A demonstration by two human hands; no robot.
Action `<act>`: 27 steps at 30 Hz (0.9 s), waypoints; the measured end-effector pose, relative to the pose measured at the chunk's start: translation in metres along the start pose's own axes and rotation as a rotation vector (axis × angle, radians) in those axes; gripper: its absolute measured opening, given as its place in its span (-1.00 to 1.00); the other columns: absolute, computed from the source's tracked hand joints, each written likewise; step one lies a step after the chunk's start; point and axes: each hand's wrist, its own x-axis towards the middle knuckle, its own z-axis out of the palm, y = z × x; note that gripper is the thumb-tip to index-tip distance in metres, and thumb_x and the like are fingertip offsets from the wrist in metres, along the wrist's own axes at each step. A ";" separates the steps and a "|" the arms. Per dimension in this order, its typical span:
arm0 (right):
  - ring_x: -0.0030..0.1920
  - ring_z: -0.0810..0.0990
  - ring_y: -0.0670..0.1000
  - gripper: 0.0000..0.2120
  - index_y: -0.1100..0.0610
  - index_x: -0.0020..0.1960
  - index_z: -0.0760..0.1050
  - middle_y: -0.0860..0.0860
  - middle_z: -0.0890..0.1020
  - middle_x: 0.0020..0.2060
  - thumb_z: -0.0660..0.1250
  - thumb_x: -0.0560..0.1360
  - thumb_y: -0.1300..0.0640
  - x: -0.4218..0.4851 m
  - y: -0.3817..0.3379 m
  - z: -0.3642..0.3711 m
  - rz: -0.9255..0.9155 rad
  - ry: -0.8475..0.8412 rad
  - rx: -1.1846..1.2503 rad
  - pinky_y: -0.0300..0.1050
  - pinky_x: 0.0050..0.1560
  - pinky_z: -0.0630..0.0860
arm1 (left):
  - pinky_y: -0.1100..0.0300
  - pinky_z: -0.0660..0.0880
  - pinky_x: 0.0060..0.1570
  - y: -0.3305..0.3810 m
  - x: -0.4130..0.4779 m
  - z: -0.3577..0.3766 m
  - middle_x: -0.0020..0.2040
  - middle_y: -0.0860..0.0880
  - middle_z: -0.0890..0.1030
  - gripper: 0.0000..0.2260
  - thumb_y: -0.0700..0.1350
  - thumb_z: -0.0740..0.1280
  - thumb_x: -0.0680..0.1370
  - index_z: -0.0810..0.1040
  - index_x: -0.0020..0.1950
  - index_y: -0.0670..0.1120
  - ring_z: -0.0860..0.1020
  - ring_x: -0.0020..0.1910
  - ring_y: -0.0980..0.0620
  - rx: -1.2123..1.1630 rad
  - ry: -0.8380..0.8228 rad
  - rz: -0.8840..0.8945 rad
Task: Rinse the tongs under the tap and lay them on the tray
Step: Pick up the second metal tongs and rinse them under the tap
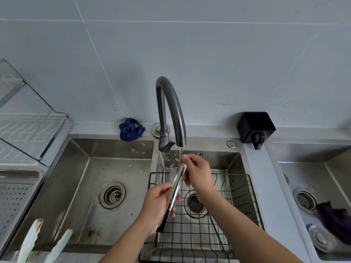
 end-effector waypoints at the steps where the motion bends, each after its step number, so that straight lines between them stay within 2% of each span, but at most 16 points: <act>1: -0.51 0.49 0.00 -0.79 0.05 -0.14 0.66 0.05 0.57 -0.48 0.33 0.63 0.09 -0.002 0.001 0.003 -0.015 0.013 -0.002 -0.15 -0.55 0.42 | 0.12 0.47 -0.49 -0.002 -0.001 0.001 -0.20 -0.21 0.68 -0.71 -0.32 0.19 0.64 0.66 0.14 -0.07 0.51 -0.44 -0.03 -0.012 -0.008 0.000; 3: -0.49 0.52 -0.03 -0.81 0.08 -0.13 0.65 0.07 0.59 -0.45 0.34 0.63 0.15 -0.009 0.005 0.009 -0.011 -0.027 -0.001 -0.20 -0.51 0.46 | 0.12 0.47 -0.49 -0.004 -0.003 0.001 -0.20 -0.20 0.68 -0.64 -0.37 0.17 0.62 0.69 0.11 -0.04 0.51 -0.43 -0.03 -0.033 -0.018 0.001; 5: -0.44 0.52 0.00 -0.81 0.04 -0.11 0.66 0.22 0.65 -0.32 0.33 0.63 0.18 -0.014 0.007 0.012 0.029 -0.067 0.017 -0.20 -0.50 0.45 | 0.12 0.47 -0.49 -0.005 -0.004 -0.002 -0.21 -0.19 0.68 -0.66 -0.36 0.18 0.63 0.68 0.14 -0.06 0.52 -0.43 -0.03 -0.033 0.003 -0.002; 7: -0.47 0.48 0.02 -0.80 0.06 -0.13 0.64 0.30 0.66 -0.25 0.32 0.64 0.12 -0.013 0.006 0.012 0.053 -0.064 0.025 -0.18 -0.55 0.38 | 0.13 0.47 -0.49 -0.006 -0.004 -0.004 -0.21 -0.19 0.69 -0.70 -0.33 0.21 0.64 0.67 0.15 -0.04 0.55 -0.43 -0.02 -0.027 0.022 0.000; 9: -0.50 0.46 0.03 -0.74 0.11 -0.17 0.60 0.35 0.63 -0.28 0.31 0.65 0.03 -0.010 0.005 0.014 0.048 -0.028 -0.003 -0.20 -0.58 0.34 | 0.13 0.47 -0.49 -0.008 -0.006 -0.004 -0.20 -0.19 0.69 -0.67 -0.32 0.21 0.64 0.70 0.12 0.02 0.55 -0.43 -0.02 -0.032 0.015 0.012; 11: -0.45 0.48 0.06 -0.77 0.13 -0.14 0.61 0.32 0.65 -0.27 0.32 0.64 0.07 -0.011 0.004 0.017 0.044 -0.045 0.021 -0.19 -0.55 0.37 | 0.13 0.47 -0.48 -0.009 -0.008 -0.003 -0.21 -0.19 0.68 -0.61 -0.34 0.20 0.63 0.71 0.08 0.08 0.53 -0.43 -0.02 -0.033 0.022 0.019; 14: -0.34 0.53 0.11 -0.87 0.16 -0.01 0.63 0.14 0.74 -0.19 0.30 0.62 0.25 -0.014 0.004 0.016 0.065 -0.134 0.069 -0.17 -0.49 0.43 | 0.12 0.47 -0.47 -0.006 -0.009 -0.005 -0.23 -0.15 0.69 -0.61 -0.30 0.21 0.64 0.72 0.04 0.13 0.52 -0.43 -0.02 -0.023 0.057 0.015; 16: -0.40 0.52 0.11 -0.81 0.19 -0.08 0.59 0.14 0.72 -0.25 0.28 0.65 0.15 -0.013 0.002 0.016 0.061 -0.107 0.063 -0.16 -0.54 0.39 | 0.13 0.45 -0.47 -0.004 -0.009 -0.004 -0.23 -0.14 0.69 -0.64 -0.27 0.23 0.65 0.72 0.01 0.14 0.52 -0.43 -0.01 -0.008 0.049 0.008; 18: -0.47 0.52 0.06 -0.68 0.20 -0.17 0.56 0.16 0.67 -0.34 0.28 0.67 0.03 -0.010 0.000 0.019 0.039 -0.027 0.080 -0.20 -0.56 0.37 | 0.14 0.44 -0.48 -0.003 -0.009 0.000 -0.23 -0.17 0.69 -0.65 -0.27 0.23 0.65 0.72 0.02 0.10 0.52 -0.43 -0.01 -0.007 0.019 0.014; 19: -0.48 0.53 0.03 -0.69 0.18 -0.18 0.57 0.15 0.66 -0.35 0.29 0.66 0.04 -0.009 -0.001 0.021 0.033 -0.018 0.102 -0.22 -0.55 0.38 | 0.14 0.44 -0.49 -0.002 -0.008 0.001 -0.22 -0.17 0.69 -0.65 -0.28 0.21 0.65 0.72 0.02 0.07 0.52 -0.43 -0.01 -0.019 0.010 0.021; 22: -0.45 0.53 -0.01 -0.92 0.14 -0.04 0.62 0.14 0.72 -0.24 0.36 0.58 0.22 -0.014 0.002 0.023 0.051 -0.167 0.127 -0.20 -0.52 0.40 | 0.14 0.46 -0.49 0.003 -0.003 -0.001 -0.23 -0.19 0.67 -0.68 -0.32 0.17 0.65 0.71 0.02 -0.08 0.52 -0.43 -0.02 -0.087 0.022 0.034; 23: -0.45 0.53 0.01 -0.94 0.17 -0.03 0.61 0.17 0.72 -0.22 0.37 0.56 0.20 -0.016 0.003 0.022 0.059 -0.211 0.115 -0.19 -0.53 0.40 | 0.13 0.47 -0.47 0.005 0.000 -0.003 -0.23 -0.19 0.67 -0.70 -0.33 0.18 0.64 0.70 0.03 -0.13 0.53 -0.43 -0.04 -0.099 0.024 0.032; 26: -0.50 0.50 -0.03 -0.58 0.30 -0.13 0.56 0.25 0.69 -0.29 0.35 0.61 -0.09 -0.010 -0.002 0.018 0.030 -0.123 0.009 -0.25 -0.55 0.37 | 0.10 0.51 -0.39 0.008 0.002 -0.003 -0.21 -0.22 0.68 -0.70 -0.33 0.18 0.65 0.71 0.02 -0.15 0.55 -0.39 -0.06 -0.105 -0.027 0.016; 27: -0.50 0.49 -0.04 -0.52 0.31 -0.14 0.55 0.27 0.69 -0.30 0.32 0.61 -0.14 -0.006 -0.004 0.018 0.014 -0.083 -0.022 -0.27 -0.55 0.36 | 0.10 0.50 -0.38 0.007 0.002 -0.001 -0.20 -0.23 0.68 -0.69 -0.33 0.18 0.65 0.72 0.01 -0.14 0.55 -0.38 -0.06 -0.111 -0.041 0.008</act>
